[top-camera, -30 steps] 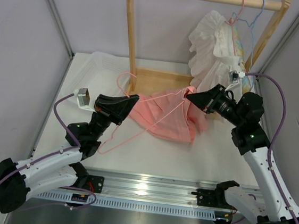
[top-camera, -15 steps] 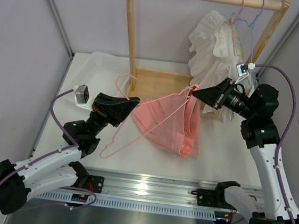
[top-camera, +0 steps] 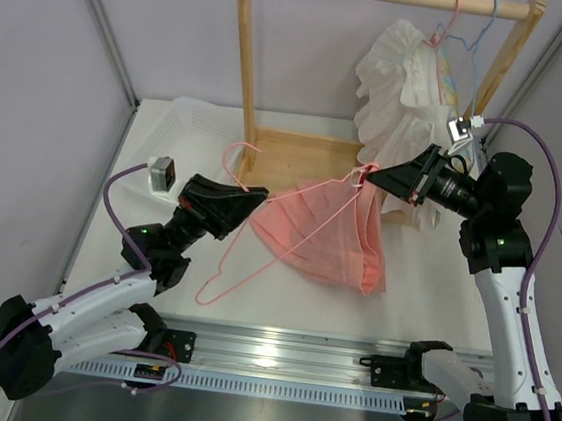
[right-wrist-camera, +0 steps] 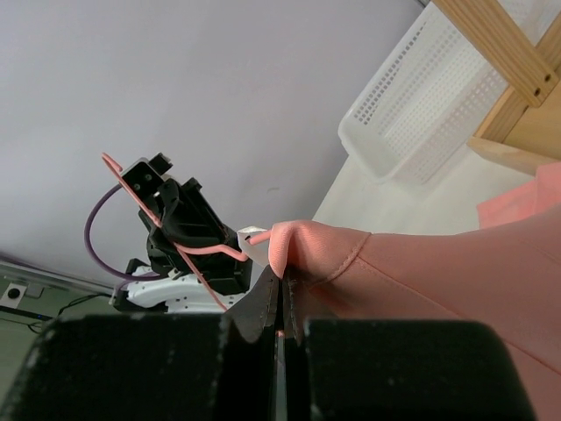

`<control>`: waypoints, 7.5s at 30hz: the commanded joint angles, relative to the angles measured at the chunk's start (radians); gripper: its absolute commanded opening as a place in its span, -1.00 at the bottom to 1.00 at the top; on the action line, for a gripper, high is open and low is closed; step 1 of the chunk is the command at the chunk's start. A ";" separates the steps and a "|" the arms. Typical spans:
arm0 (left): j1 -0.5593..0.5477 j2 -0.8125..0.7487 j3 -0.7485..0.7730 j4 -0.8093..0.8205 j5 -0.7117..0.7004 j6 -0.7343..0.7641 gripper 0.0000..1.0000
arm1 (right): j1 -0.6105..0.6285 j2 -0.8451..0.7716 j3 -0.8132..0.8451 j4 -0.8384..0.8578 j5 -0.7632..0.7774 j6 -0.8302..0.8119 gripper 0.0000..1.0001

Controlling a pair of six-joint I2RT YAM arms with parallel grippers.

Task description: Place the skirt on the hanger

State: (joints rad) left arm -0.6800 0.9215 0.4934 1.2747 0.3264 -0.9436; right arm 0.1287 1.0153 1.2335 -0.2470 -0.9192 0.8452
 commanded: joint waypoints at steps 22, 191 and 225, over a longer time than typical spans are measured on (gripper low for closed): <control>0.003 -0.099 0.031 0.403 0.103 -0.034 -1.00 | -0.044 0.016 0.096 -0.118 -0.003 -0.049 -1.00; 0.034 -0.328 0.123 -0.480 0.065 0.556 -1.00 | 0.137 -0.004 0.284 -0.344 0.301 -0.054 -1.00; 0.152 -0.268 -0.030 -0.190 0.123 0.281 -1.00 | 0.081 -0.044 0.310 -0.282 0.230 0.023 -1.00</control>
State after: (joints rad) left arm -0.5461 0.6521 0.4648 0.9825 0.4240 -0.6121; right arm 0.2165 0.9989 1.4929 -0.6334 -0.6365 0.8394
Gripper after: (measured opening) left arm 0.047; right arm 0.019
